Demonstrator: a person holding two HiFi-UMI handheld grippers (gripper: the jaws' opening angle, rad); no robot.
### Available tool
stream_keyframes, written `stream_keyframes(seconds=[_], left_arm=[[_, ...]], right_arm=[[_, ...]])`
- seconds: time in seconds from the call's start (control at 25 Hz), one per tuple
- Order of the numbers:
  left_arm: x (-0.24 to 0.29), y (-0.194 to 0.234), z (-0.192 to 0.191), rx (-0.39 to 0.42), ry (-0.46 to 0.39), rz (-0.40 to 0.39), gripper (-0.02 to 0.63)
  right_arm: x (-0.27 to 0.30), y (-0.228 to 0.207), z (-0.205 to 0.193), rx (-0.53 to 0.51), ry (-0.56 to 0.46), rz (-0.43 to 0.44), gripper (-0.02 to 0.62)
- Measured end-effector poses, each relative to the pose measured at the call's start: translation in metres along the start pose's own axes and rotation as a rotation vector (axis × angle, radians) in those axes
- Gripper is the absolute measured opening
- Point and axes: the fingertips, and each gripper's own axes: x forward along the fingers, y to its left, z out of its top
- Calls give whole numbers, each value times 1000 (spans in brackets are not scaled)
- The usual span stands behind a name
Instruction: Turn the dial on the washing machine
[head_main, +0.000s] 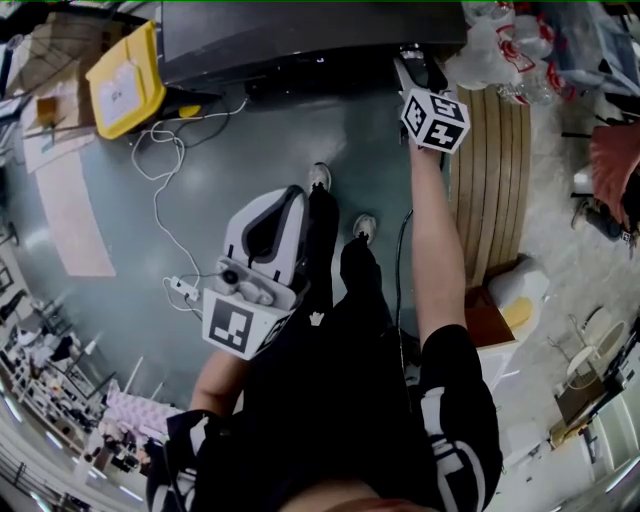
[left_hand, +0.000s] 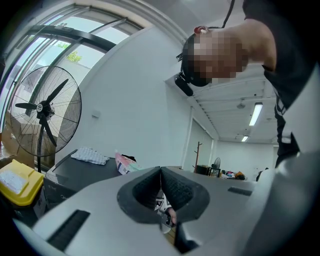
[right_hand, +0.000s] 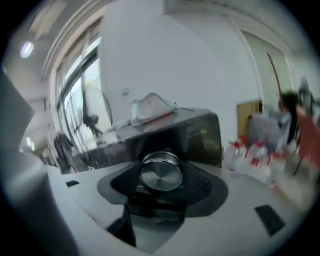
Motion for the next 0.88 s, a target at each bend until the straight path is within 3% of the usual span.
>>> stream_keyframes(seconds=[0.08, 0.12, 0.16, 0.36, 0.64, 0.76, 0.88], left_arm=[[0, 0, -1, 1, 1, -3, 21], [0, 1, -2, 1, 2, -3, 21], [0, 0, -3, -1, 2, -4, 21], [0, -2, -2, -5, 1, -10, 21], [-2, 1, -3, -4, 4, -6, 21], [-2, 2, -4, -9, 4, -3, 21], [-3, 2, -6, -12, 6, -5, 21]], right_arm=[[-1, -10, 0, 313, -14, 75, 281], [-2, -12, 0, 381, -19, 92, 281], [-2, -12, 0, 367, -19, 89, 282], [-3, 3, 2, -47, 2, -14, 314], [-2, 6, -4, -407, 32, -145, 319], [2, 8, -4, -429, 36, -139, 287], [2, 3, -5, -204, 28, -67, 285]])
